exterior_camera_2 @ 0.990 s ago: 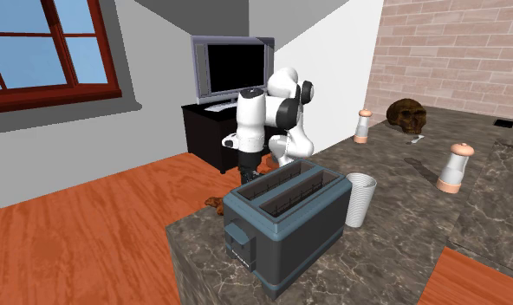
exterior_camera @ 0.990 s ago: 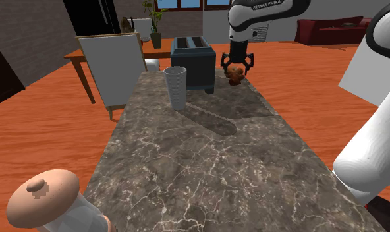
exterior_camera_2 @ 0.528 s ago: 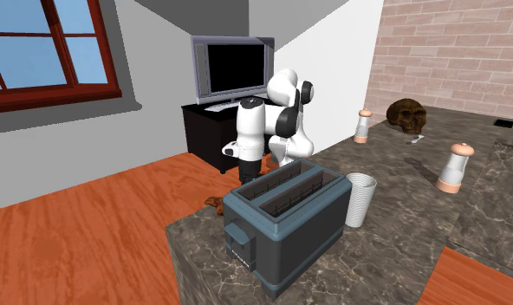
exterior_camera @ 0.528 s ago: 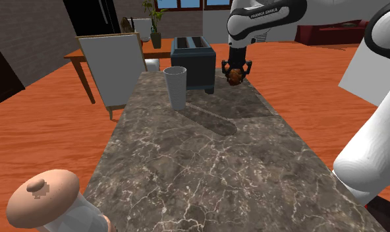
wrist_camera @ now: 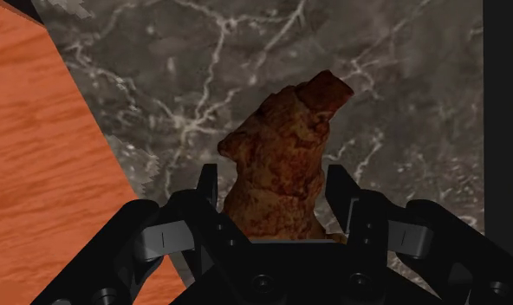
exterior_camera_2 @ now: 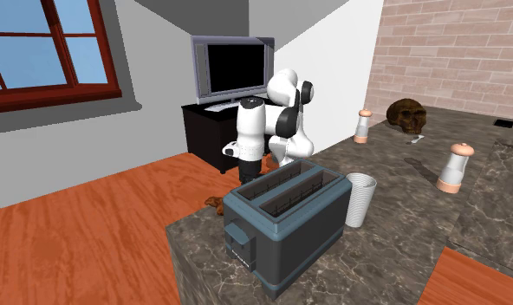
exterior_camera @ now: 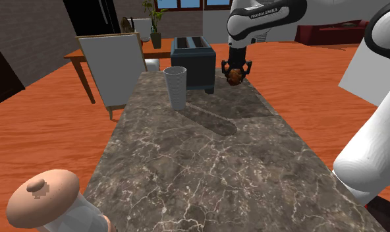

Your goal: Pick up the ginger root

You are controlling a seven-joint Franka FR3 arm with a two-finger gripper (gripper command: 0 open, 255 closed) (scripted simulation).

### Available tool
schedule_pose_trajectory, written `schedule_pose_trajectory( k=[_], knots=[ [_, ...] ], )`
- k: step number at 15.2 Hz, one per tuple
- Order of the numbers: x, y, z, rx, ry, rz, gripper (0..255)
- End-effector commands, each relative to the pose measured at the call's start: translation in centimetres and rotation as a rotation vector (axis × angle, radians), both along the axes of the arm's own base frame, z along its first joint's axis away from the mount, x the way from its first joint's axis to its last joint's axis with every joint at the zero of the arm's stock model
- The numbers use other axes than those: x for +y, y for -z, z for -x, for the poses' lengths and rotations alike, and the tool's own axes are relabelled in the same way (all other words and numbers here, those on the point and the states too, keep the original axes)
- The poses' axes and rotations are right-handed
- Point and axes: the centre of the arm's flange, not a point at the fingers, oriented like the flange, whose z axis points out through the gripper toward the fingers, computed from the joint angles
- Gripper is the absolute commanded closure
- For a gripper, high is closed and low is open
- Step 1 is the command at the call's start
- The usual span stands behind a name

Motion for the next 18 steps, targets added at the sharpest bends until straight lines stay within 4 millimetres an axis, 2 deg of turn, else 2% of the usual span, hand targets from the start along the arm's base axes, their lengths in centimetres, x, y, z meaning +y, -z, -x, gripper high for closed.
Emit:
schedule_pose_trajectory(
  k=[1, 16, 18],
  knots=[
    [-0.1, 0.1, 0.1, 0.002, 0.0, -0.001, 255],
    [-0.1, -7.9, 0.1, 0.002, 0.0, -0.001, 255],
    [-0.1, -7.9, 0.1, 0.002, 0.0, -0.001, 255]
  ],
)
